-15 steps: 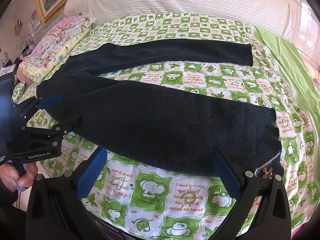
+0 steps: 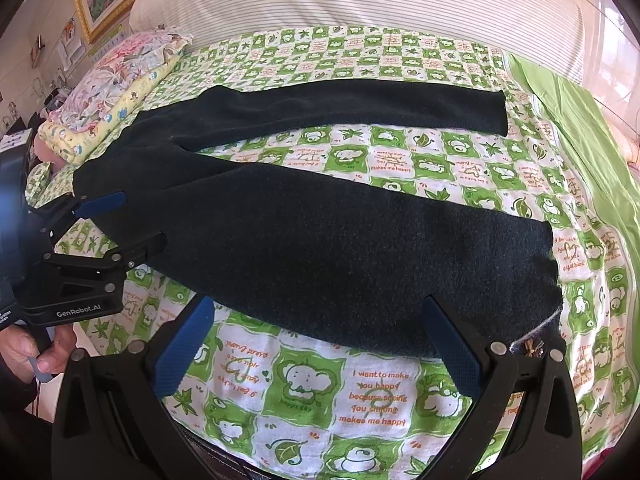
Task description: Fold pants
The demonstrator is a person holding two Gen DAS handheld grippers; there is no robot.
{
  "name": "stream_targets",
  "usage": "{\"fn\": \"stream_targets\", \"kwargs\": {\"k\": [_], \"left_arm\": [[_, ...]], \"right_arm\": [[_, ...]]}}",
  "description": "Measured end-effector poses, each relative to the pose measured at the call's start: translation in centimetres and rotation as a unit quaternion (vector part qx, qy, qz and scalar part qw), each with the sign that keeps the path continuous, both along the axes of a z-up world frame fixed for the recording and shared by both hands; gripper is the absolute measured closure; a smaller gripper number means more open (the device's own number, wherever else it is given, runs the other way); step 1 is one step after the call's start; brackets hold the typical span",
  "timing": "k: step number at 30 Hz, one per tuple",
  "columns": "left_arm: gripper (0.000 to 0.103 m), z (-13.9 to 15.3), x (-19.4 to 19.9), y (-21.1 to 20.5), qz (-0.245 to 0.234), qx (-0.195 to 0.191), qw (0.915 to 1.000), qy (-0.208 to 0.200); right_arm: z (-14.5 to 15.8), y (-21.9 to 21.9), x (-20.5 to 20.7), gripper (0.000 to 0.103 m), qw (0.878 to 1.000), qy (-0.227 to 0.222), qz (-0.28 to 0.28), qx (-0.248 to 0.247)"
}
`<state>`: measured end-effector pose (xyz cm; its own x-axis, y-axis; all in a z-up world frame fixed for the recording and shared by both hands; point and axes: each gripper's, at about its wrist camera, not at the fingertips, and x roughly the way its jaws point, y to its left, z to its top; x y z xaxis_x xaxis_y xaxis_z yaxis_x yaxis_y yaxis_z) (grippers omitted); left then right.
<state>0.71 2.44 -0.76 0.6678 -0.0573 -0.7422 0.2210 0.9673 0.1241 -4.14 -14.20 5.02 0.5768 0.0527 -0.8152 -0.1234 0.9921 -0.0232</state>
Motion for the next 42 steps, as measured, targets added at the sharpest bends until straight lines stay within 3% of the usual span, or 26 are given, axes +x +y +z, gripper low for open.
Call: {"fn": "stream_targets", "kwargs": {"k": [33, 42], "left_arm": [[0.019, 0.8, 0.7, -0.1, -0.019, -0.022, 0.9996, 0.004], [0.019, 2.5, 3.4, -0.2, -0.038, -0.019, 0.9991, 0.0]], "right_arm": [[0.7, -0.5, 0.2, 0.0, 1.0, 0.003, -0.001, 0.006], [2.7, -2.0, 1.0, 0.0, 1.0, -0.007, -0.007, 0.025]]}}
